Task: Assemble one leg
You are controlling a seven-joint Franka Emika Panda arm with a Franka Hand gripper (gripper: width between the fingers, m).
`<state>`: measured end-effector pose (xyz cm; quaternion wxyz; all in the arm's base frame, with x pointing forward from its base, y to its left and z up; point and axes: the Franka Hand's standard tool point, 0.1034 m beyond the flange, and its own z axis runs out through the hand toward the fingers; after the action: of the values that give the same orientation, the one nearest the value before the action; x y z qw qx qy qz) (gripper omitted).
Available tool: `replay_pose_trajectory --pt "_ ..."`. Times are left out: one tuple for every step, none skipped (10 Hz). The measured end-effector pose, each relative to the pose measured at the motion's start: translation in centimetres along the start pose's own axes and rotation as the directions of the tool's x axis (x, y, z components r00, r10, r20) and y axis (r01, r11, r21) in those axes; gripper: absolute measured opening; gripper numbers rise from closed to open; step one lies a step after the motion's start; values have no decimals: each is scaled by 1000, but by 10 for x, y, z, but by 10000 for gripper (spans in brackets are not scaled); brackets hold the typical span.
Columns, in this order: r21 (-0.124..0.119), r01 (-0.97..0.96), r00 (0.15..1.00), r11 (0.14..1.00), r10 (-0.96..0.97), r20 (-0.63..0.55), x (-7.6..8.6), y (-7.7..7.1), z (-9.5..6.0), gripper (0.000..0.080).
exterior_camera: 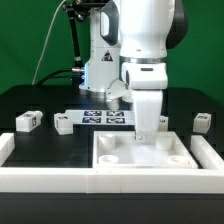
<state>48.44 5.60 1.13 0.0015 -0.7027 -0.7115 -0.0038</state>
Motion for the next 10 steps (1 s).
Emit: replay_pose_trajectory --pt "-3 10 1000 1000 -10 -3 6 2 0 58" --pt "-3 9 1000 1000 -9 -4 12 5 0 58" --pt "3 -3 1000 1000 3 -1 16 7 0 58" --pt "6 -5 1000 1000 5 0 16 7 0 58" --pt "11 -15 1000 1000 15 1 17 7 0 58" --pt "11 -26 1000 1000 26 0 19 7 0 58" --pt "12 -35 999 999 35 -1 20 6 0 58" --pt "12 -35 999 999 35 -1 20 6 0 58" --pt "12 -36 999 999 36 -1 19 6 0 219" --pt "12 -36 999 999 37 -1 19 6 0 354"
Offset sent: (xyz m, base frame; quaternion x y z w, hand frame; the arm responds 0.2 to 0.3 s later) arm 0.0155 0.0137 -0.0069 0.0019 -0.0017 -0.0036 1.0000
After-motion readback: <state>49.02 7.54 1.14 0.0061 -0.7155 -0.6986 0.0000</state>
